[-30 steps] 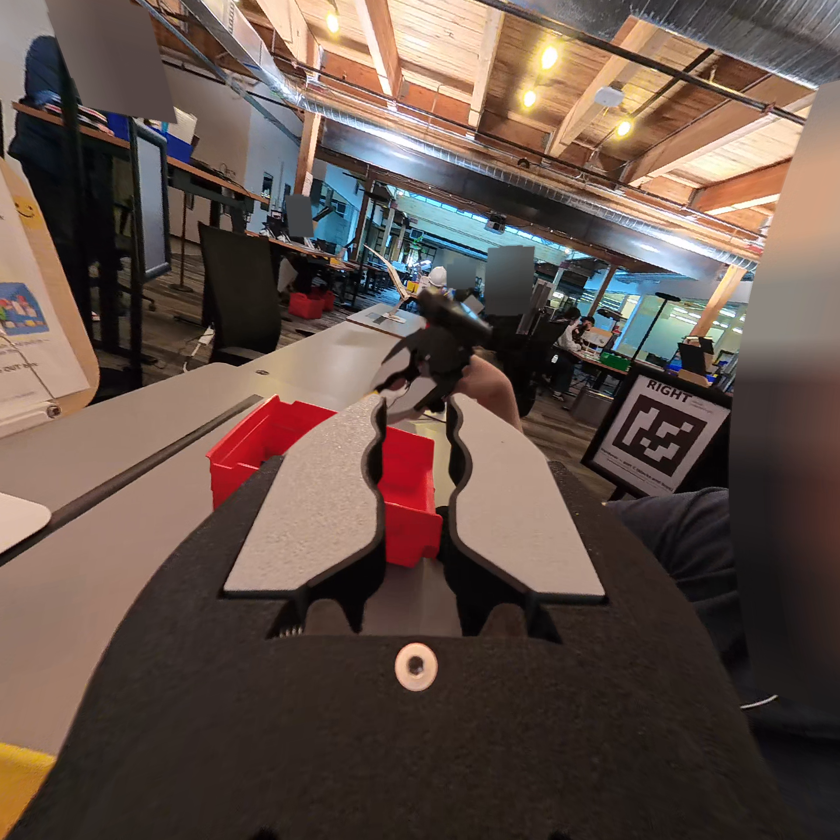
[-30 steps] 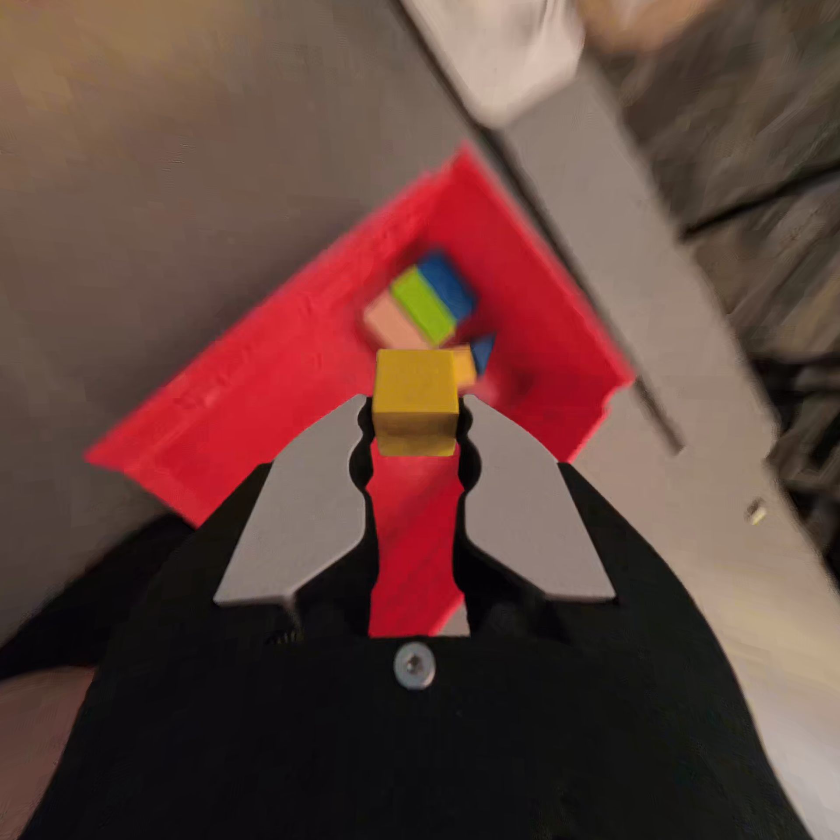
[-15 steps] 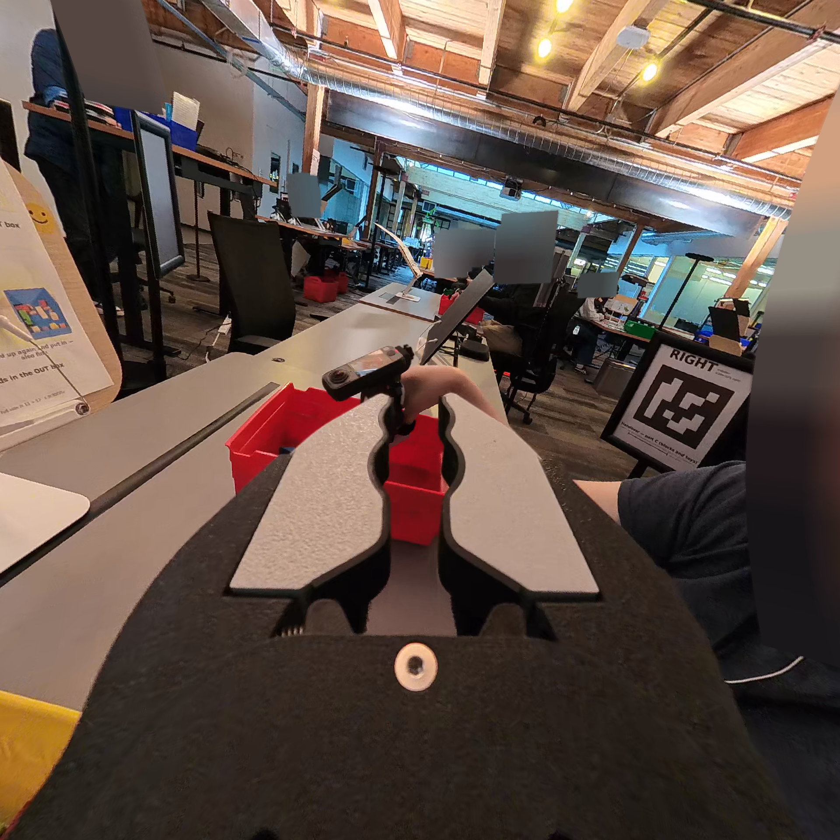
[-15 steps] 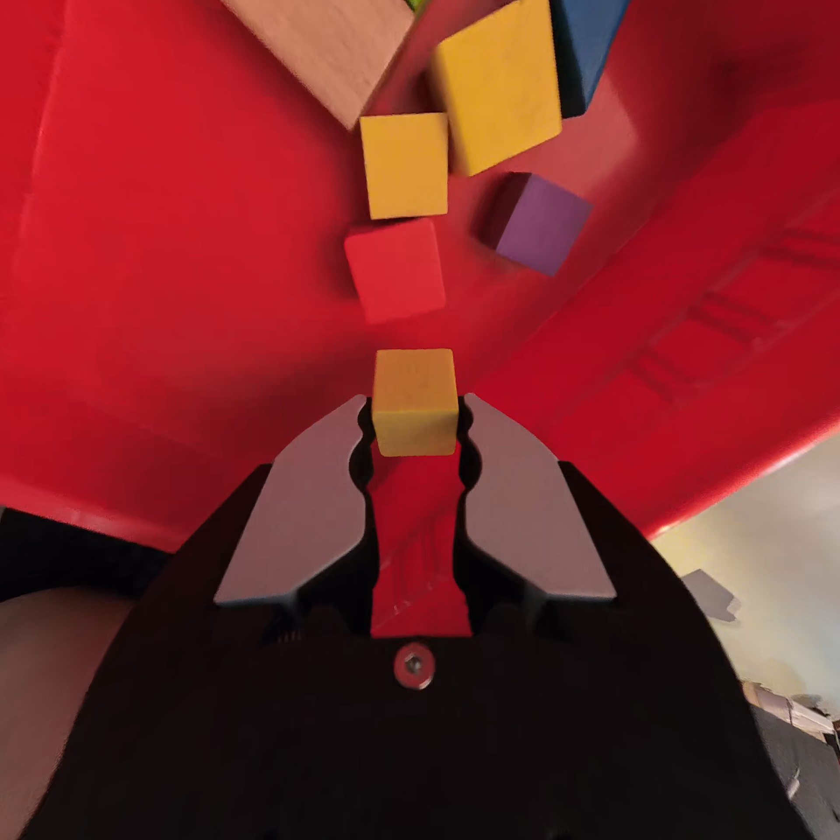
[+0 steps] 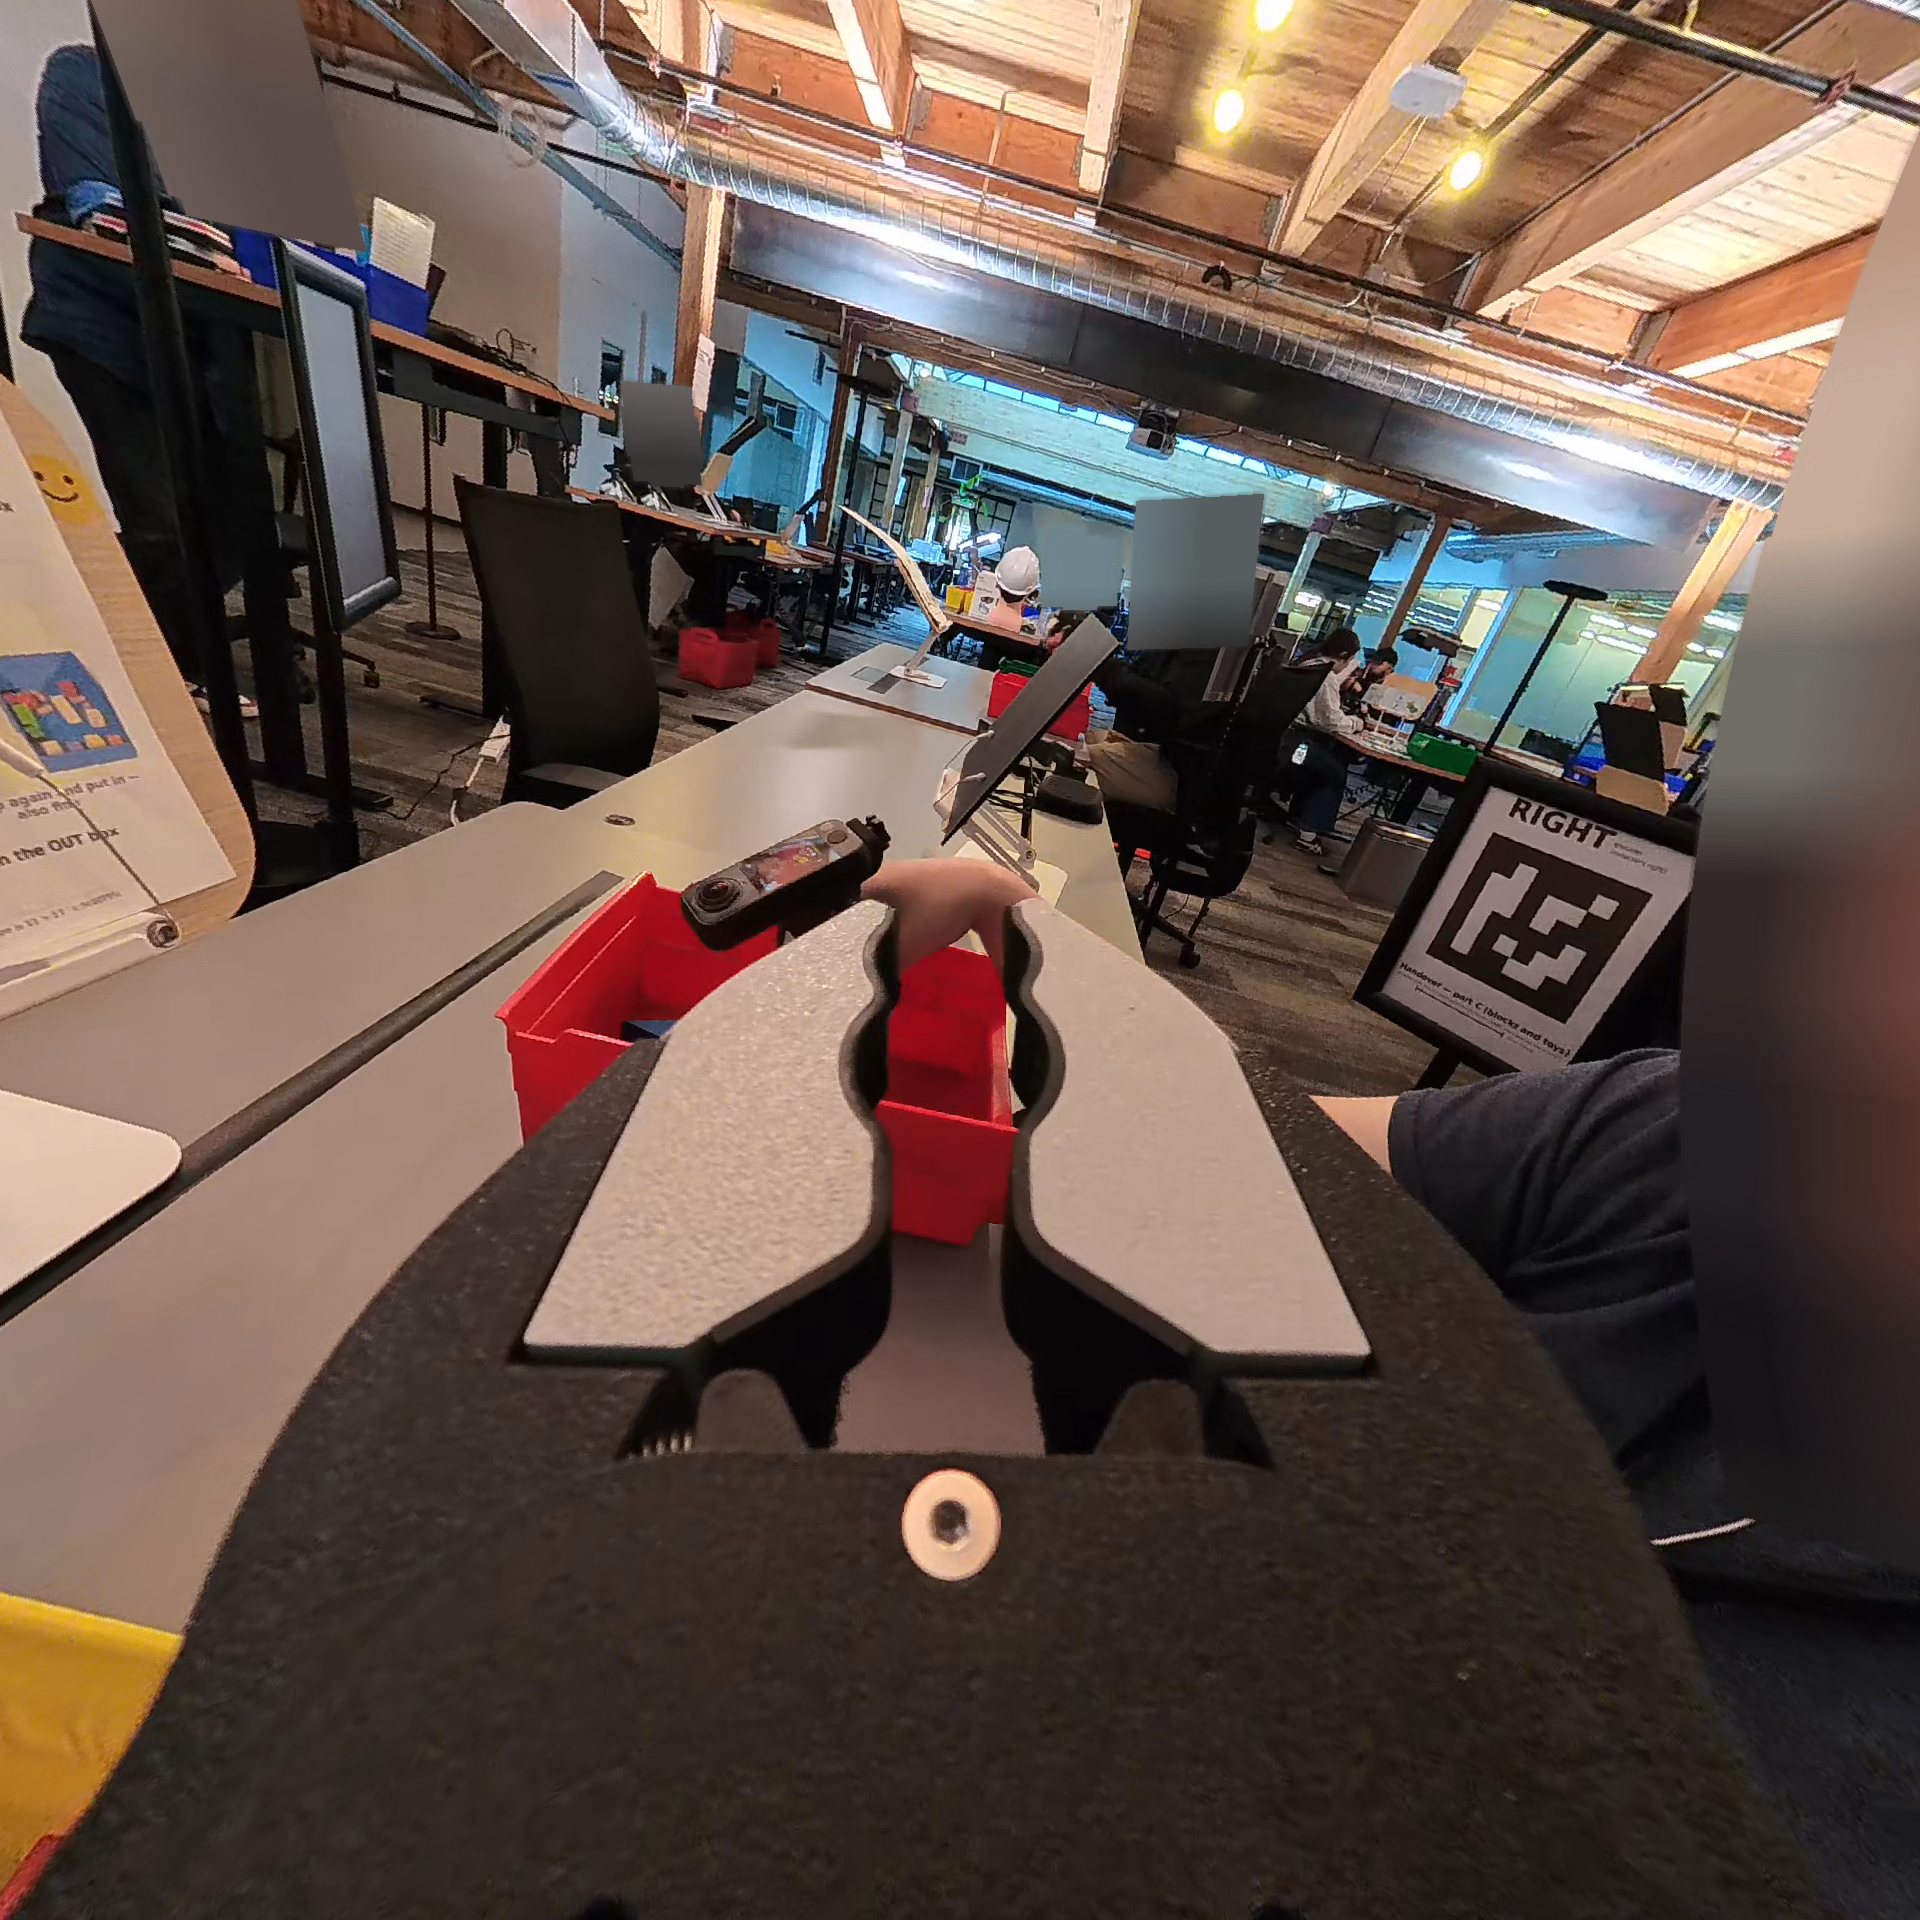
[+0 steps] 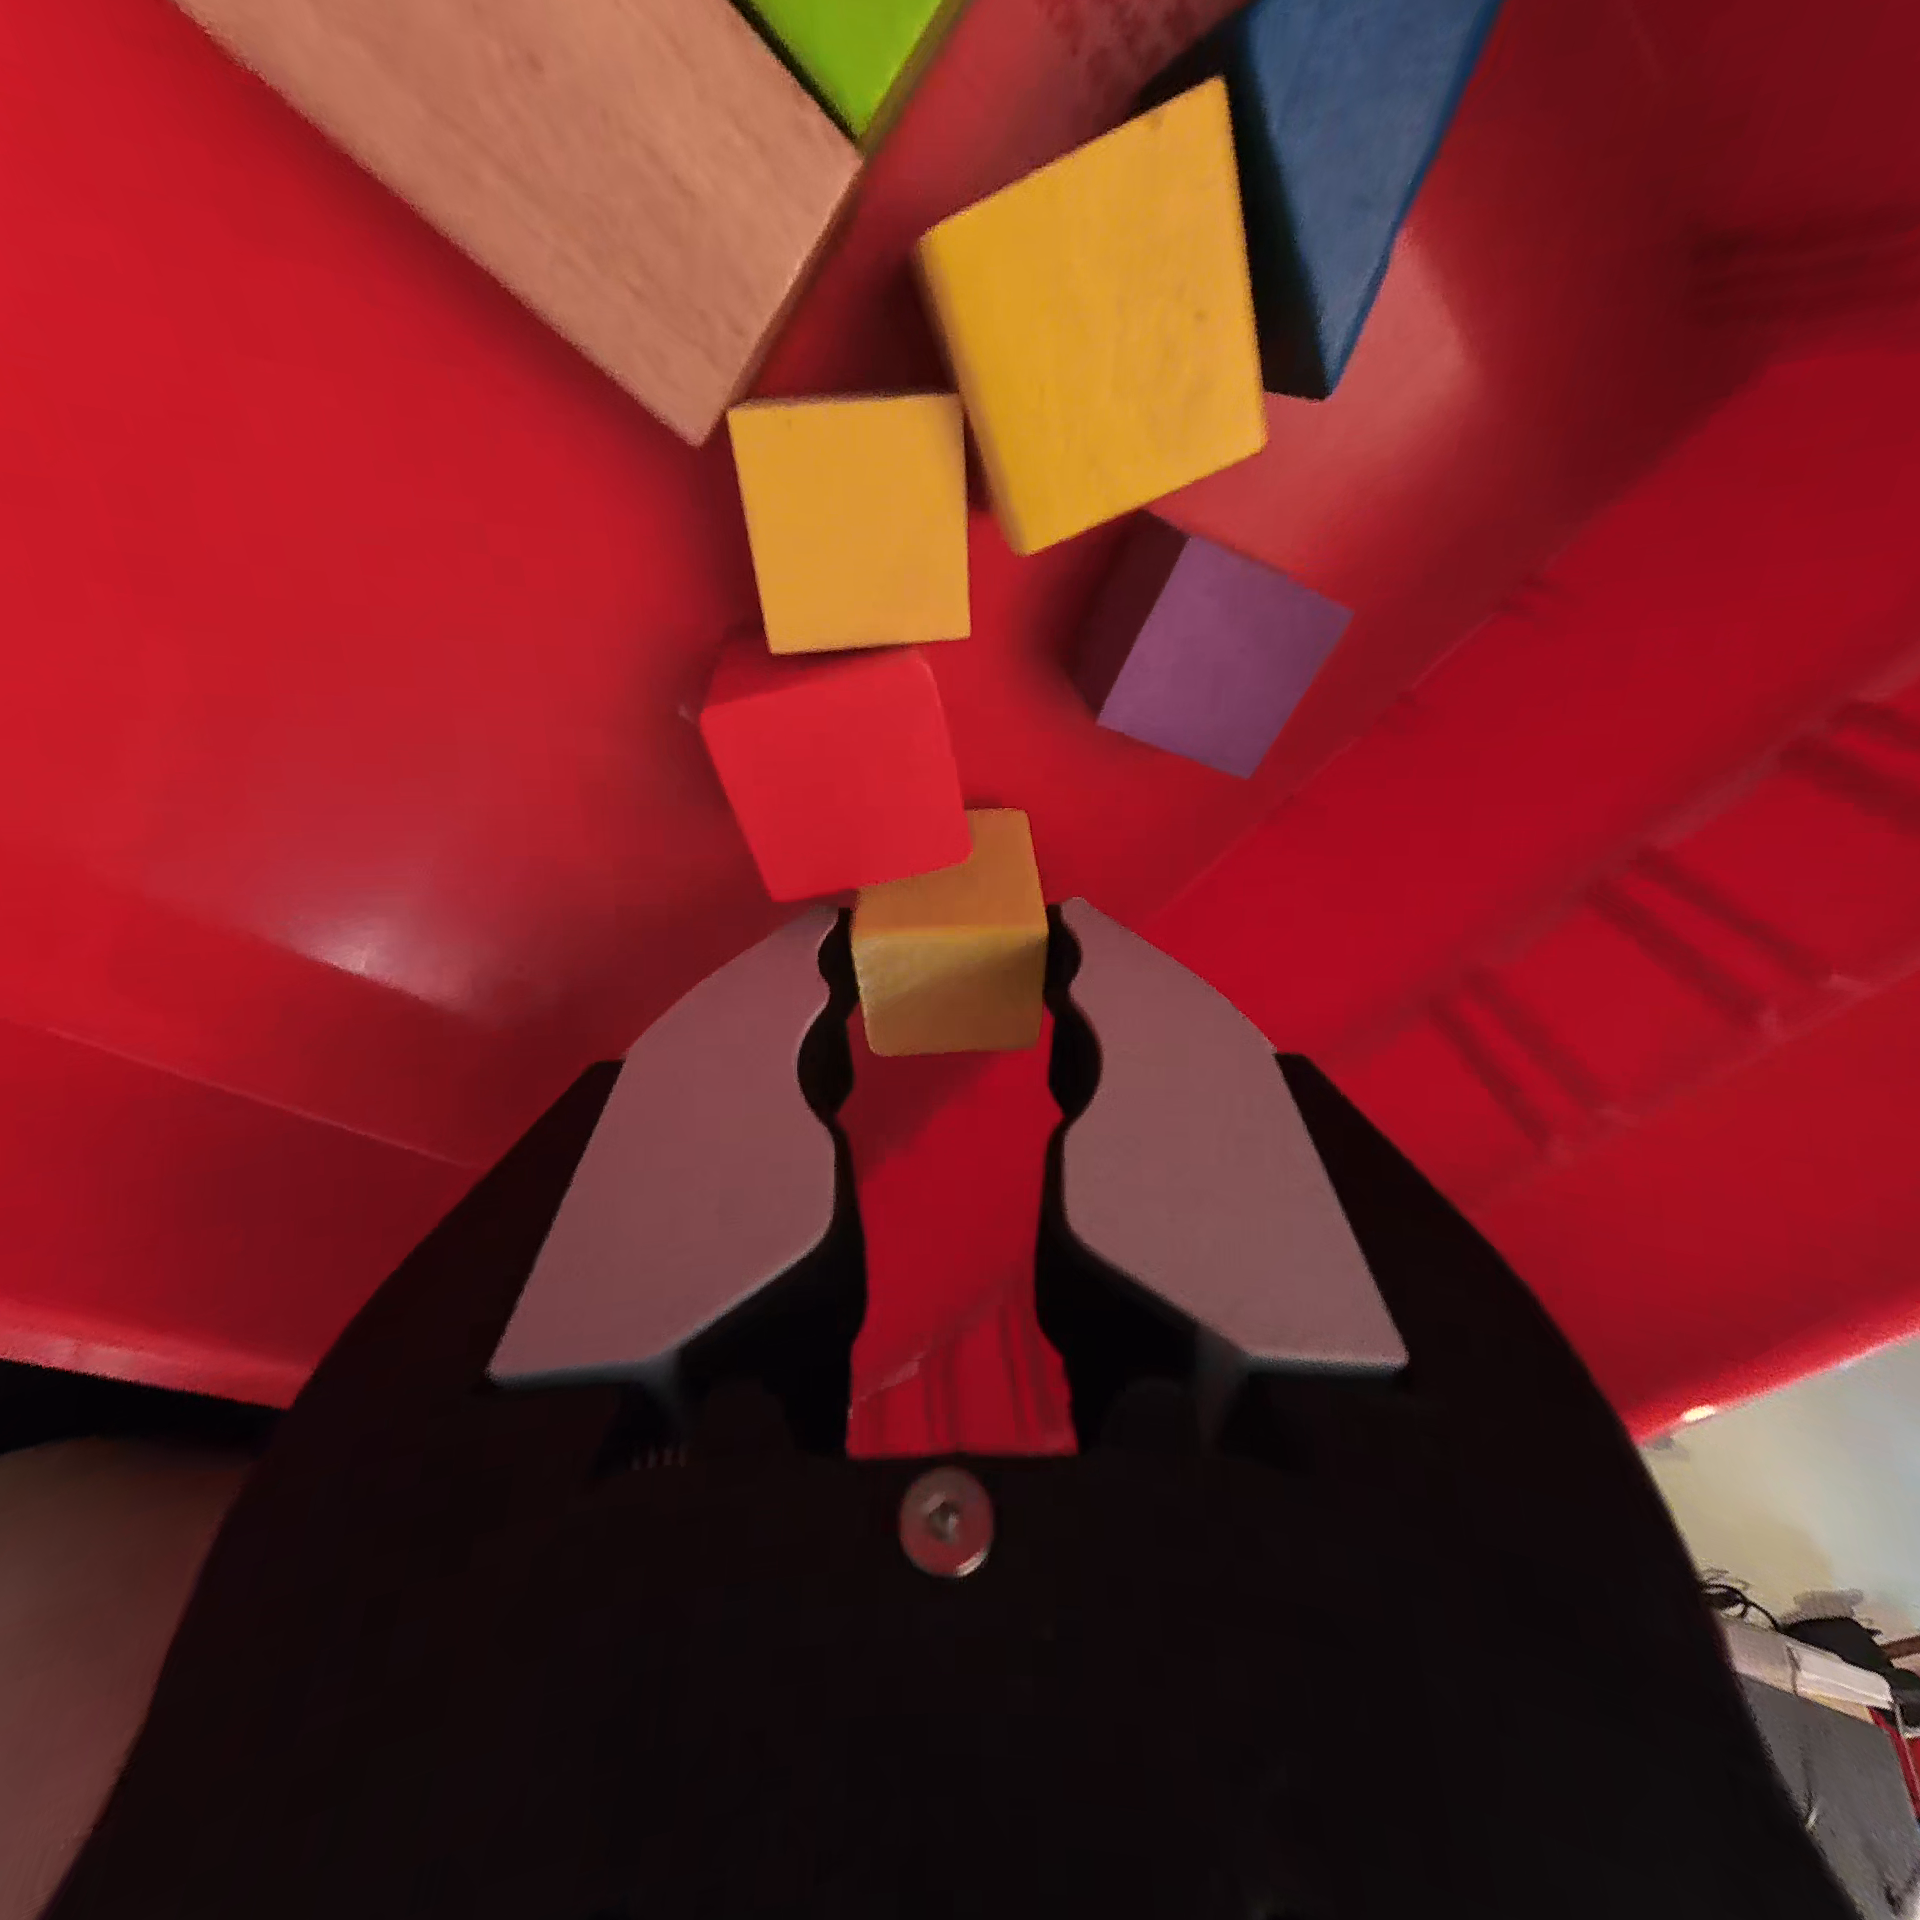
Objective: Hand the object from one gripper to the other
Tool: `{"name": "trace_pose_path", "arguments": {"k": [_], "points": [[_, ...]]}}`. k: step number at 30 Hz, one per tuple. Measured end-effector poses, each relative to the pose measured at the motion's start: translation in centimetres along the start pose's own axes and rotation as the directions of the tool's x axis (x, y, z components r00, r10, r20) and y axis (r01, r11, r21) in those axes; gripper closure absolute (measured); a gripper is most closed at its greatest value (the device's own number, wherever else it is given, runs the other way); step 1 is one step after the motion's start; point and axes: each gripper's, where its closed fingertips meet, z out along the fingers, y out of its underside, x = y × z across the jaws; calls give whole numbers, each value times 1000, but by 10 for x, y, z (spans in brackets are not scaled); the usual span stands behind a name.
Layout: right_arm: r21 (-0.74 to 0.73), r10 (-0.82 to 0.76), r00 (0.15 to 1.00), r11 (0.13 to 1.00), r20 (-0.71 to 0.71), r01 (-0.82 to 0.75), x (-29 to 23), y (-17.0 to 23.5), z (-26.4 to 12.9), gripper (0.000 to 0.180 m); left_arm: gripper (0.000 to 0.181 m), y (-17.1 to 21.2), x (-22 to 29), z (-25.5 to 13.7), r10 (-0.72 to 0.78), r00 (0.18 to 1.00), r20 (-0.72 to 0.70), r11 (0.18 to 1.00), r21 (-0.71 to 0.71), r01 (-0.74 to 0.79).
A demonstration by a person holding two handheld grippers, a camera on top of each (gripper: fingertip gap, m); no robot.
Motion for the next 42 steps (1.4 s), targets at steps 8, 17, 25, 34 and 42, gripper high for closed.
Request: {"name": "trace_pose_path", "arguments": {"k": [8,17,25,34,42], "points": [[50,6,1000,999,23,-7,1,-7,2,144,160,2,-8,-4,-14,1000,21,1000,-14,14],[119,3,999,993,-43,2,2,-4,-26,135,155,27,-53,-44,86,963,257,970,-243,-21],[247,19,984,969,-178,26,5,1,-76,136,148,90,-100,-103,417,821,390,718,-696,-34],[312,10,969,948,-249,71,-3,5,-105,136,146,171,-142,-99,510,839,192,486,-869,-96],[310,-2,969,947,-249,82,-5,7,-105,136,149,212,-158,-98,504,855,121,425,-897,-123]]}}
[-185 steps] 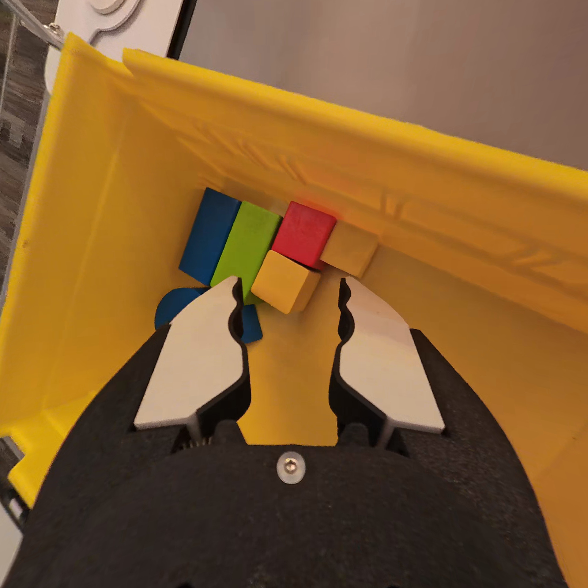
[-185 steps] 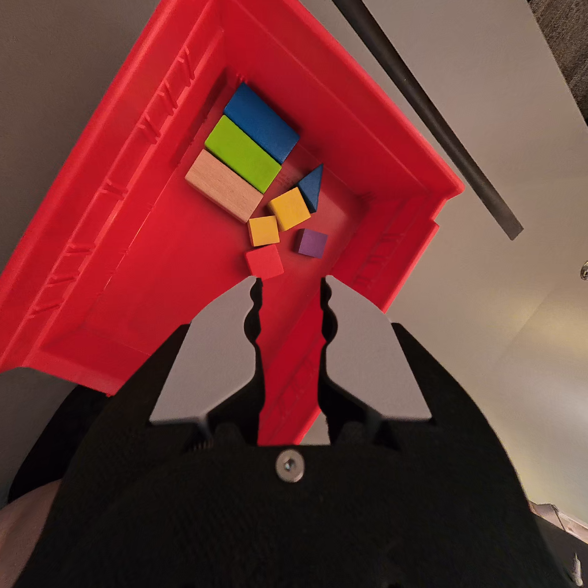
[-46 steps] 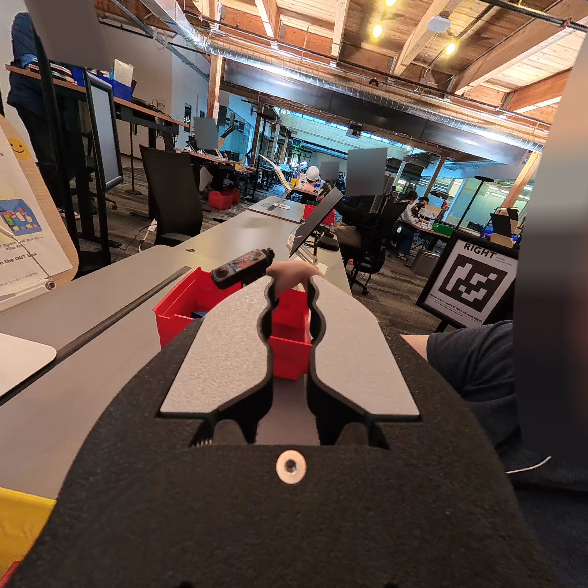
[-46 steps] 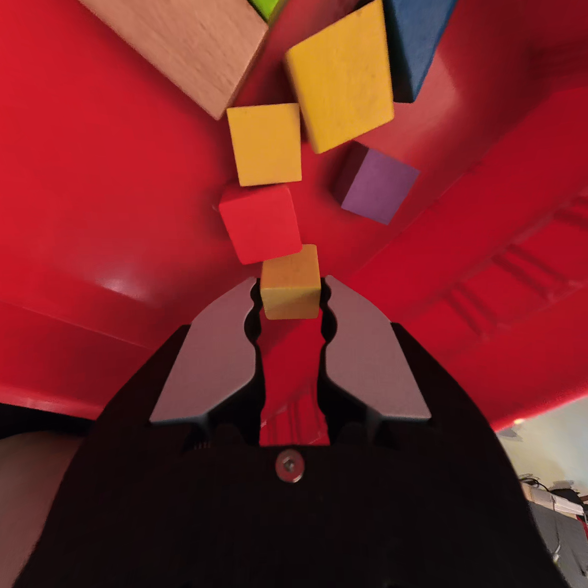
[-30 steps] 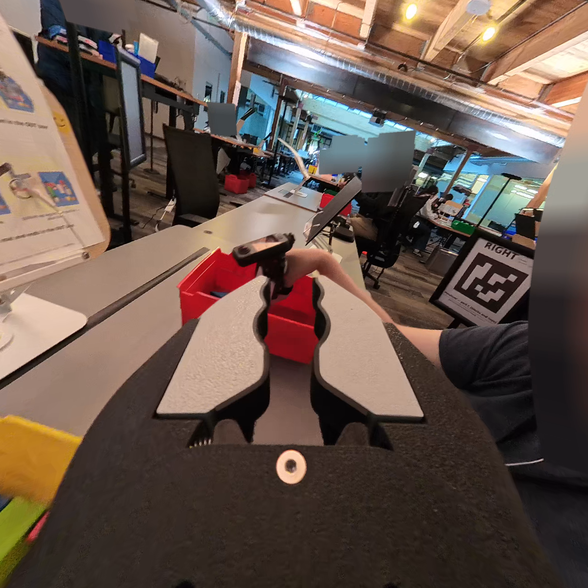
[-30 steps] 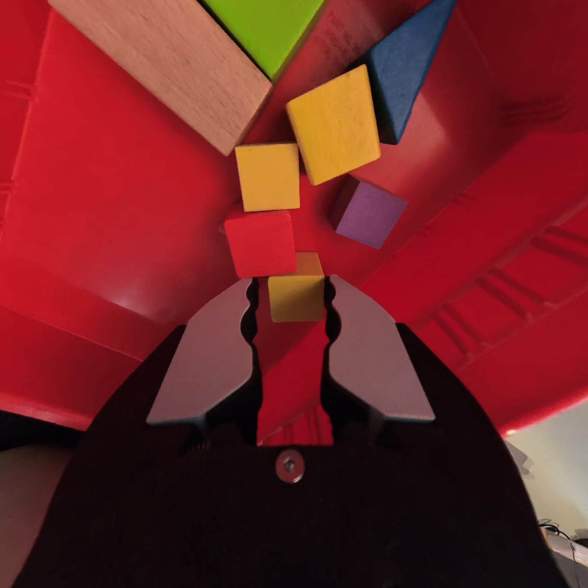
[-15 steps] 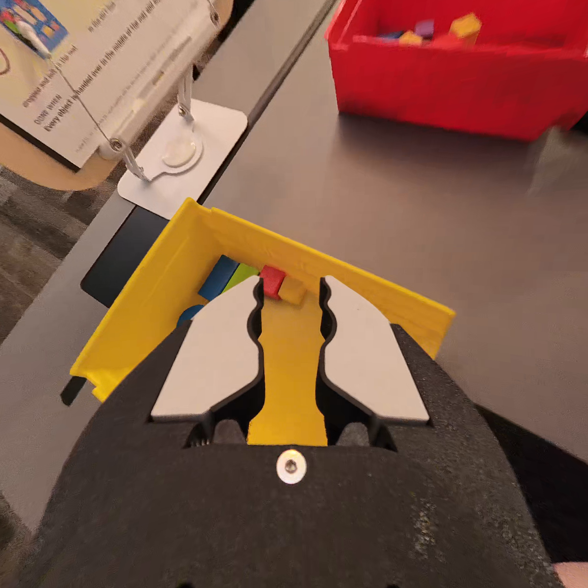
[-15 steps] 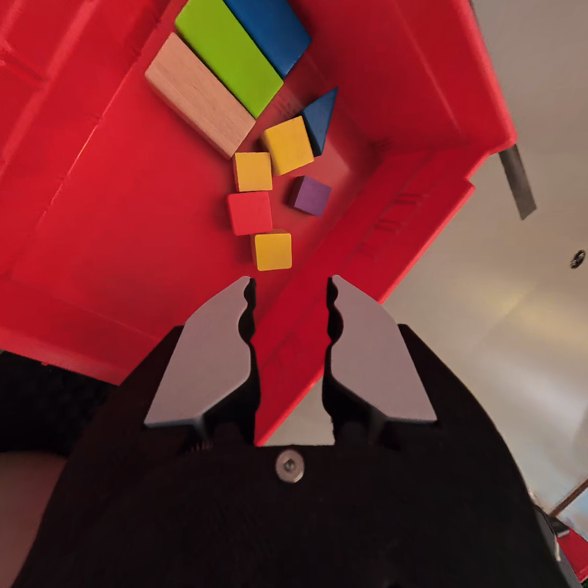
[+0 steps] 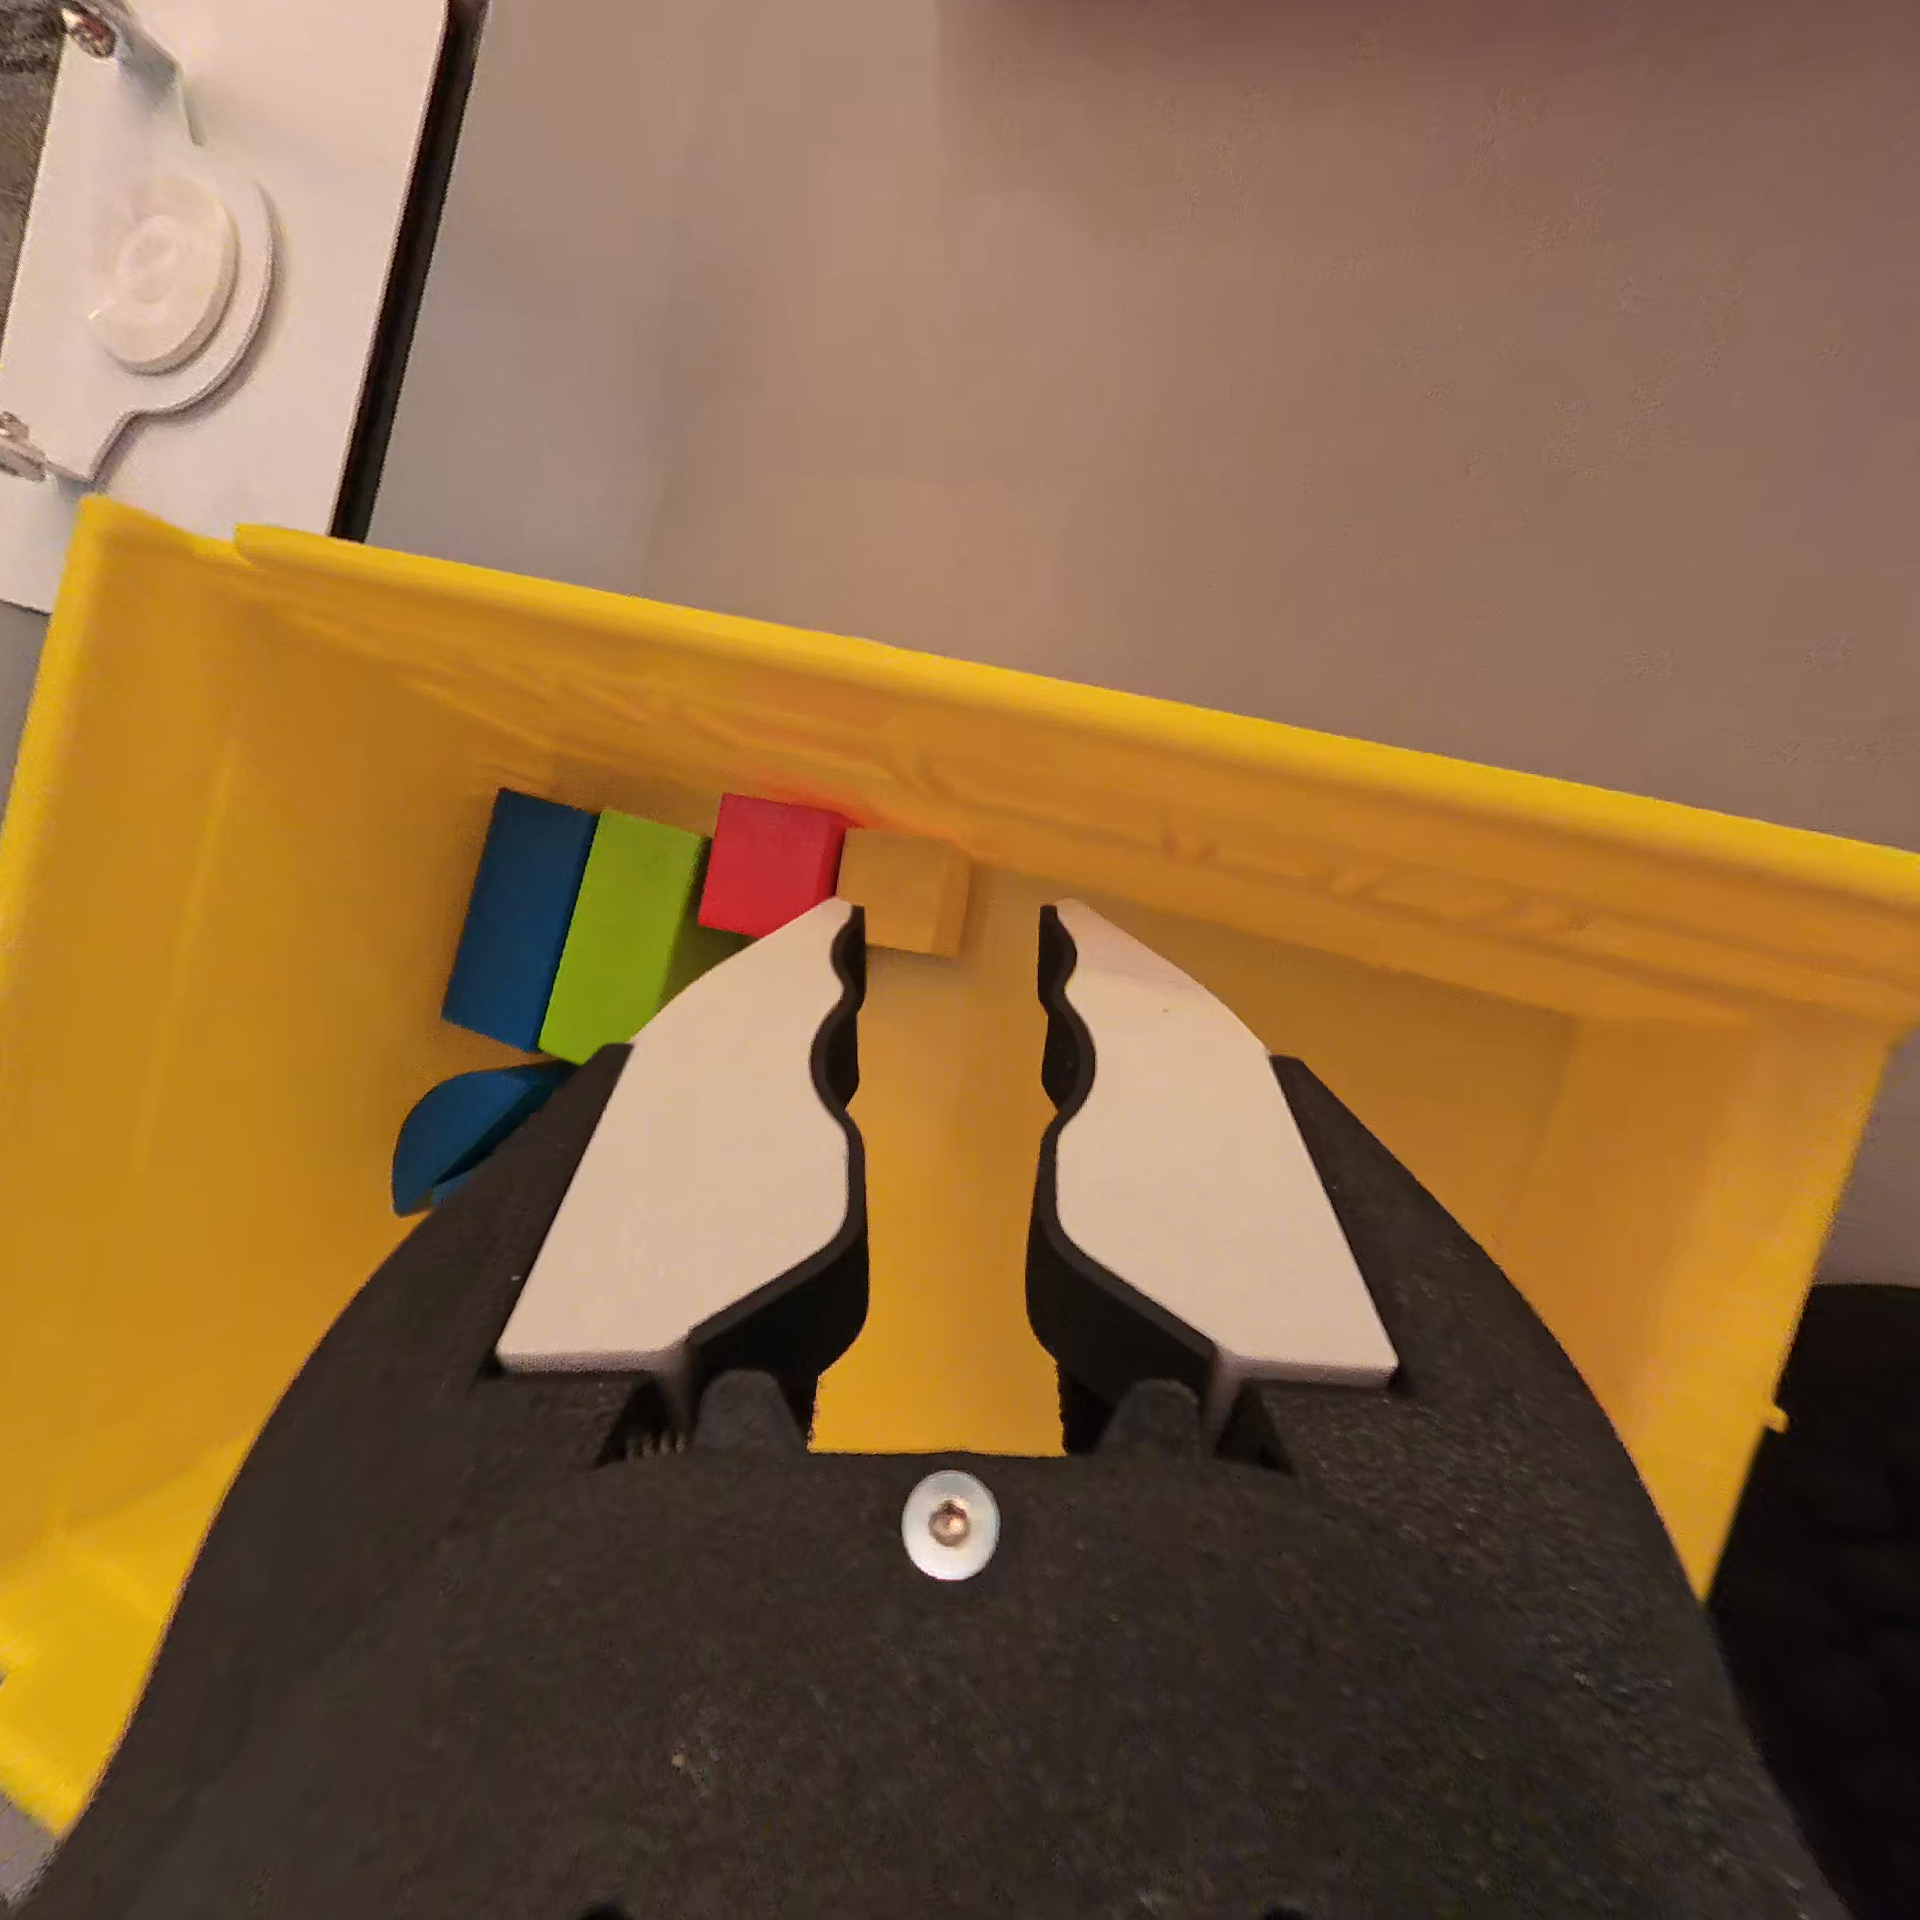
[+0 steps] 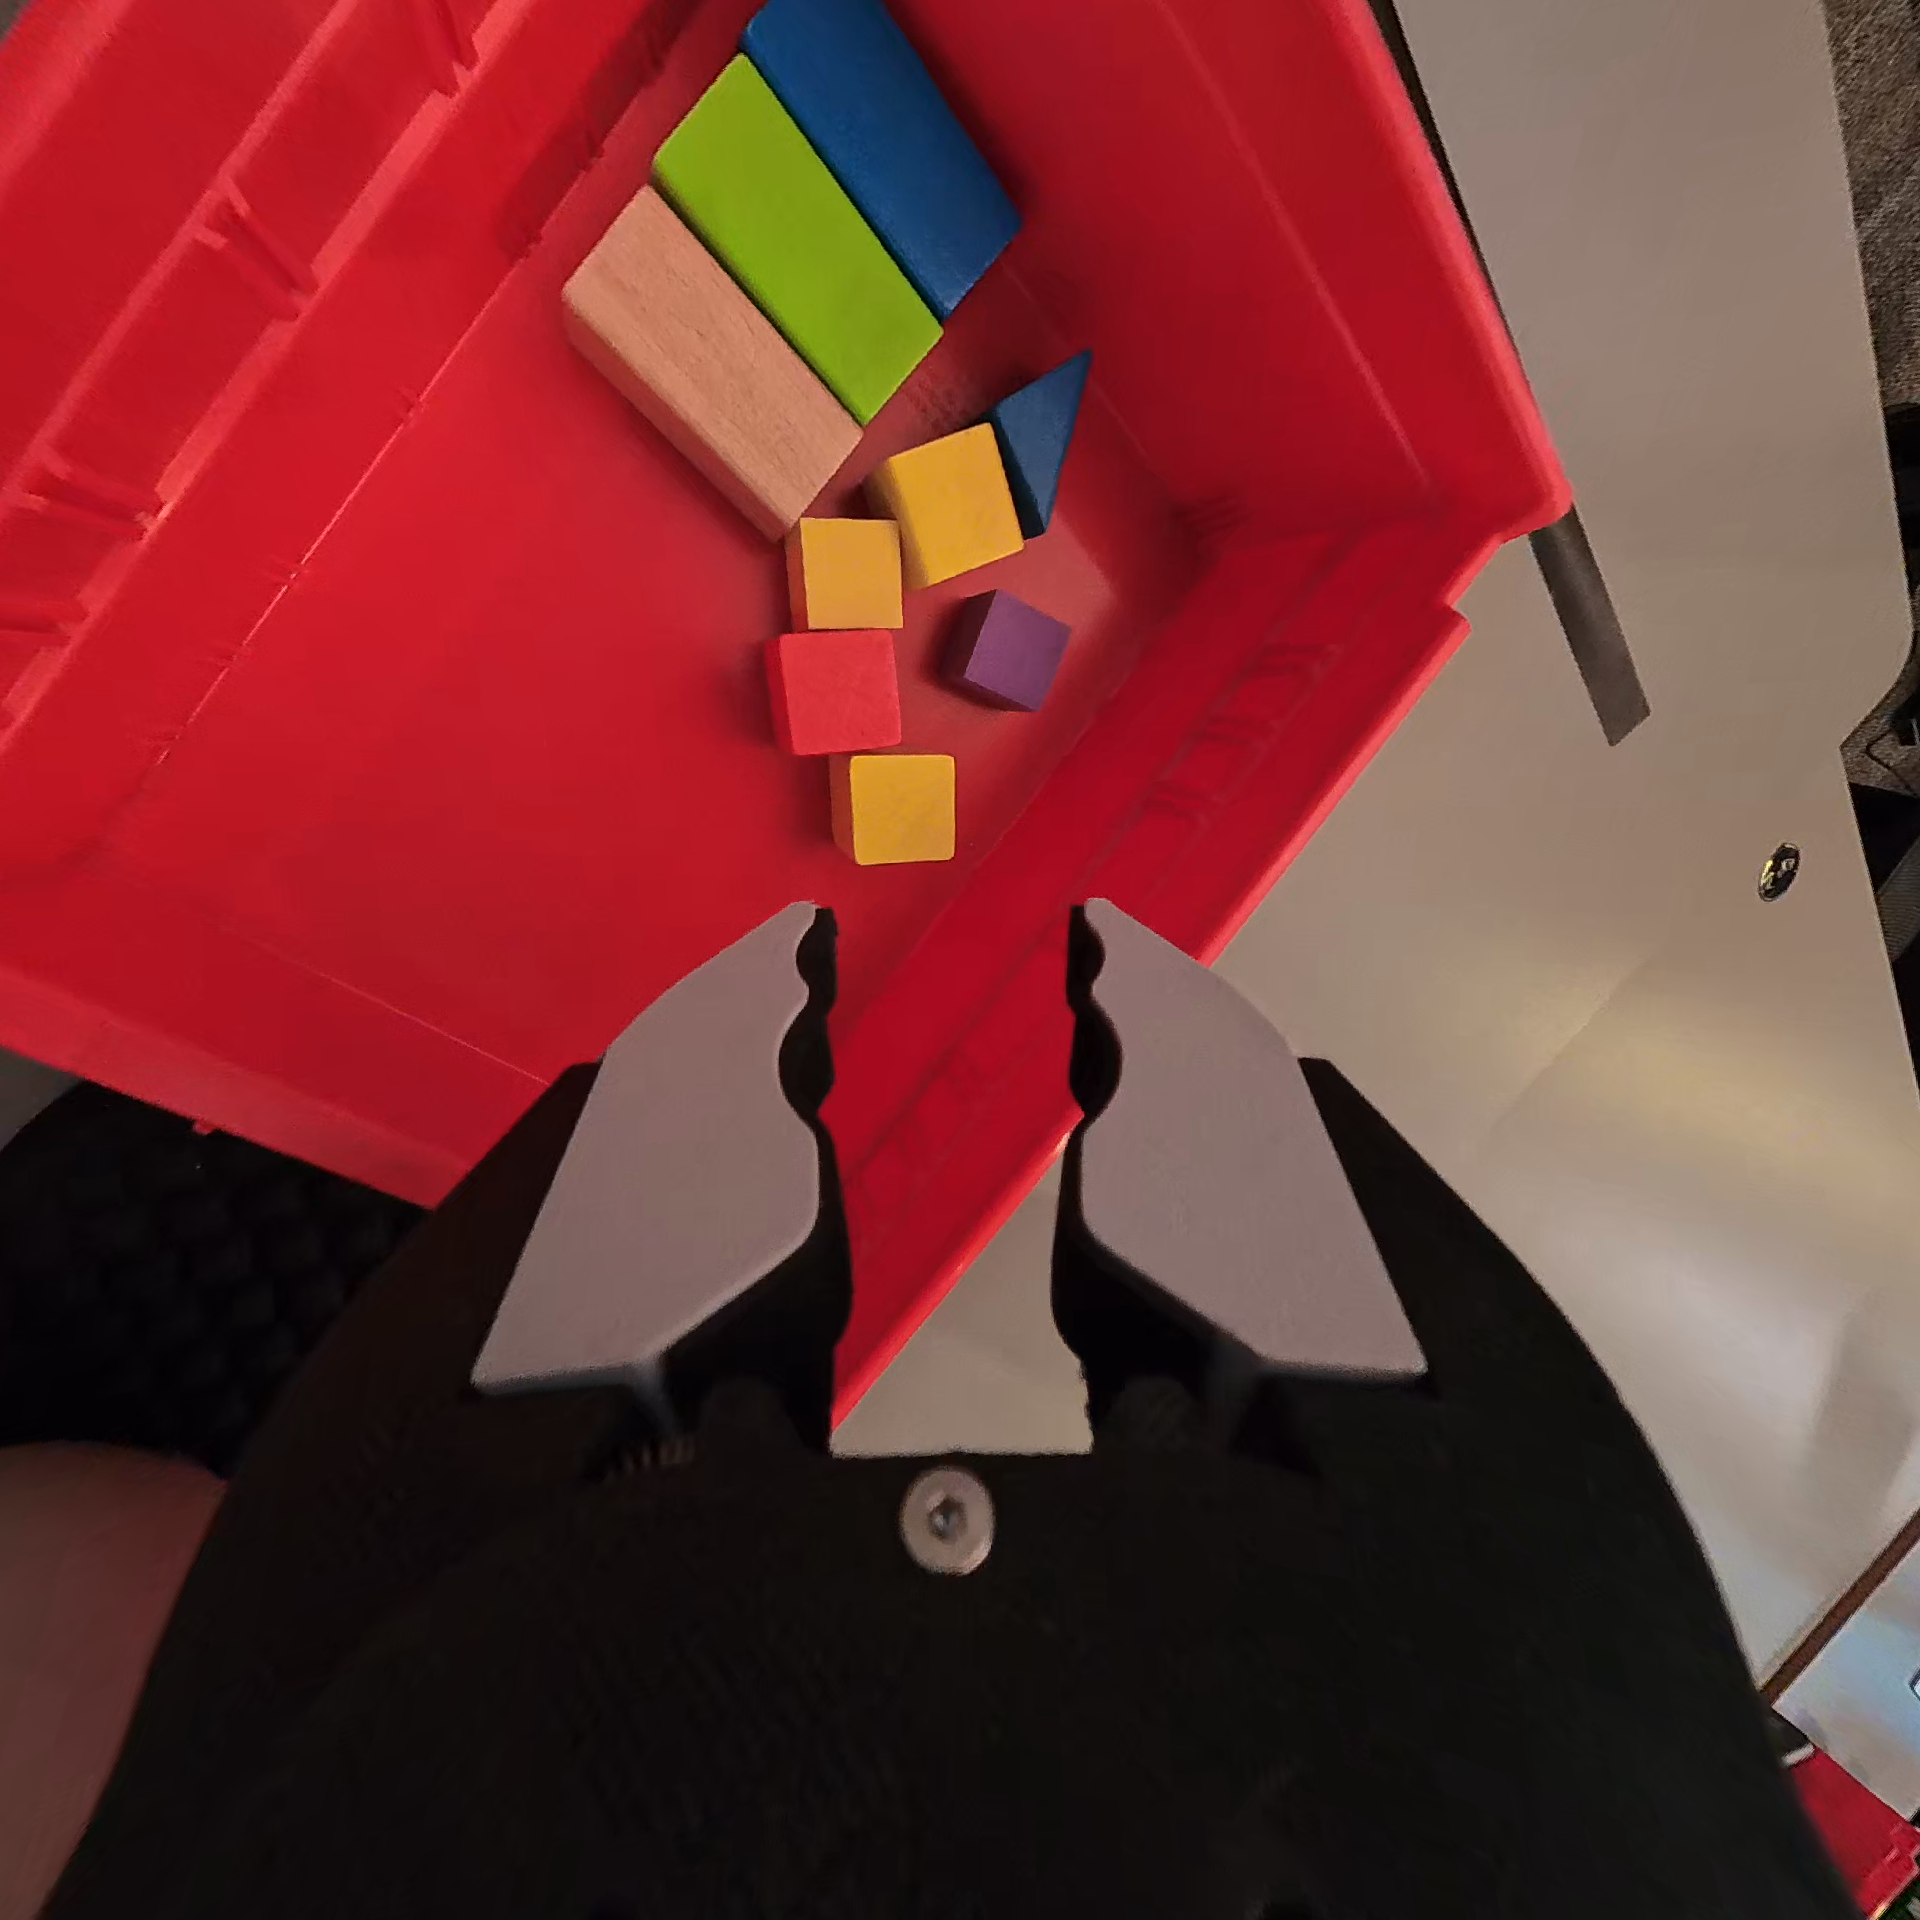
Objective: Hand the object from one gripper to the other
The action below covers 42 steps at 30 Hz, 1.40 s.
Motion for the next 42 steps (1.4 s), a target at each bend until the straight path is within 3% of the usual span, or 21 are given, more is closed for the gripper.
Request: {"name": "trace_pose_path", "arguments": {"k": [14,25,30,42], "points": [[-20,7,1000,1000,18,-7,1,7,4,136,147,15,-6,31,32,998,48,999,-38,-30],[-38,2,999,999,33,-1,-2,9,6,136,153,22,-3,22,4,1000,17,998,-69,-3],[-45,0,999,999,38,2,-3,10,8,136,129,21,-10,24,-74,997,34,994,-77,76],[-58,-5,999,998,53,9,-5,14,9,137,141,30,-10,35,-153,988,13,979,-135,154]]}}
